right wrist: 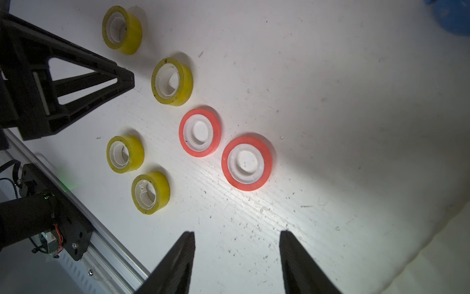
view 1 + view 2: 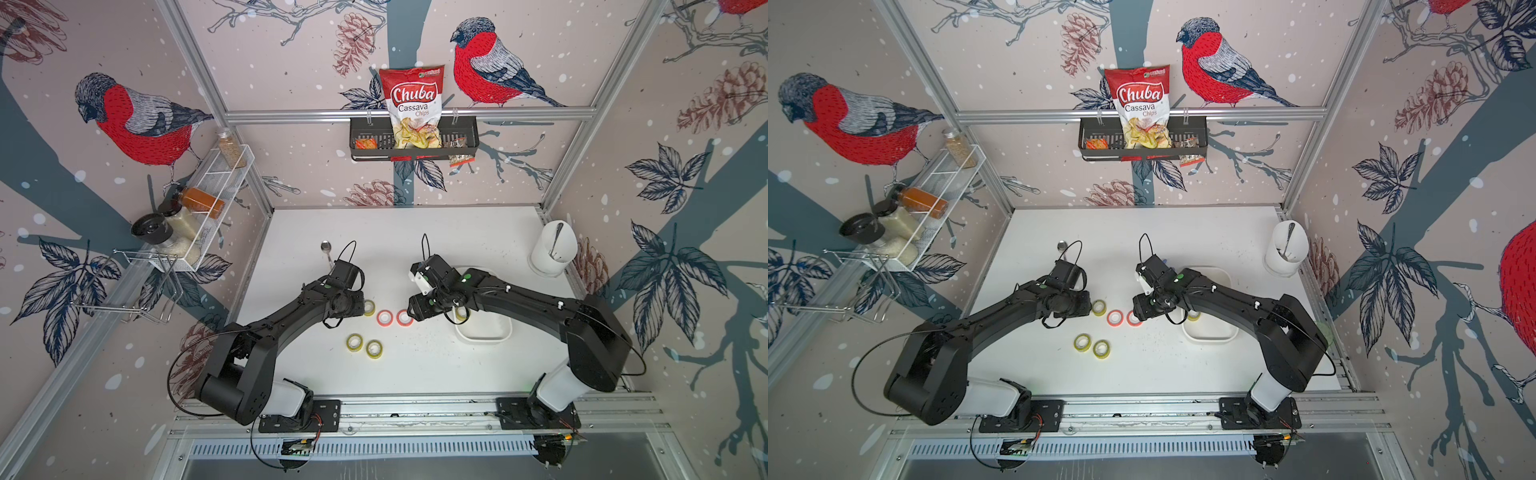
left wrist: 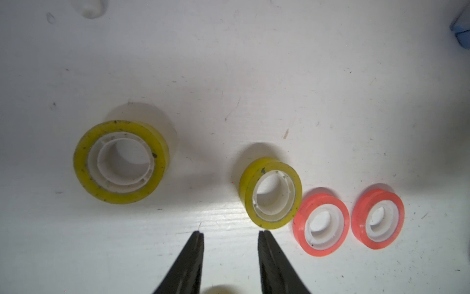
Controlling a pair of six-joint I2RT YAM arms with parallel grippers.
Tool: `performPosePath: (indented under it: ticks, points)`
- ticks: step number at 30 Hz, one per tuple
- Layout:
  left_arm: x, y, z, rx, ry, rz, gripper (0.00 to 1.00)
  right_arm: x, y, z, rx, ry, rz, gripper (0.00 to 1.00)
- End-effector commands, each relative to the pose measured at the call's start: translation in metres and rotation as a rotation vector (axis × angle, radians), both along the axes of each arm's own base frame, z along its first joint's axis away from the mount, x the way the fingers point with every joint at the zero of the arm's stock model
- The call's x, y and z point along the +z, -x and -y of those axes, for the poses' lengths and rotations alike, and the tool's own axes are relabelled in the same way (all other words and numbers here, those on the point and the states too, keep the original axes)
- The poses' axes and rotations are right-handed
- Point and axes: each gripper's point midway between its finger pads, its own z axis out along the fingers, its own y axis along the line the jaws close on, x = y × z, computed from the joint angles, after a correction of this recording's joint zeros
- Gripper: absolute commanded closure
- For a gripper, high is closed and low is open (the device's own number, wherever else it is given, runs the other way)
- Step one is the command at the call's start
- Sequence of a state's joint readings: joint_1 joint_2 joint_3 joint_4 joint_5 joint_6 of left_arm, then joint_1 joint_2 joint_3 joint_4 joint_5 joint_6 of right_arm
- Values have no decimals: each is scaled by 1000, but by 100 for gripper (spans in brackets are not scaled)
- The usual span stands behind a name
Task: Put the transparent tape into the storage box
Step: Pick up the tape from the center of the board.
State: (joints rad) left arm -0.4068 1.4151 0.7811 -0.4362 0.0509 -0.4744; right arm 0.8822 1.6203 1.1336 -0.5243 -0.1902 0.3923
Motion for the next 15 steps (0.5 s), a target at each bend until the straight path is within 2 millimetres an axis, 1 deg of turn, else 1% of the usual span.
performPosePath:
  ticks: [1,12,15]
  points:
    - [-1,-6,4,2,20,8,60,4,0,-3,-4,-22,2,41]
    - [-16,-12,11,-11,33,-11,61,3,0,-2,-10,-28,-1,41]
    - [-21,-12,10,-15,16,-22,63,3,1,-2,-8,-29,-4,41]
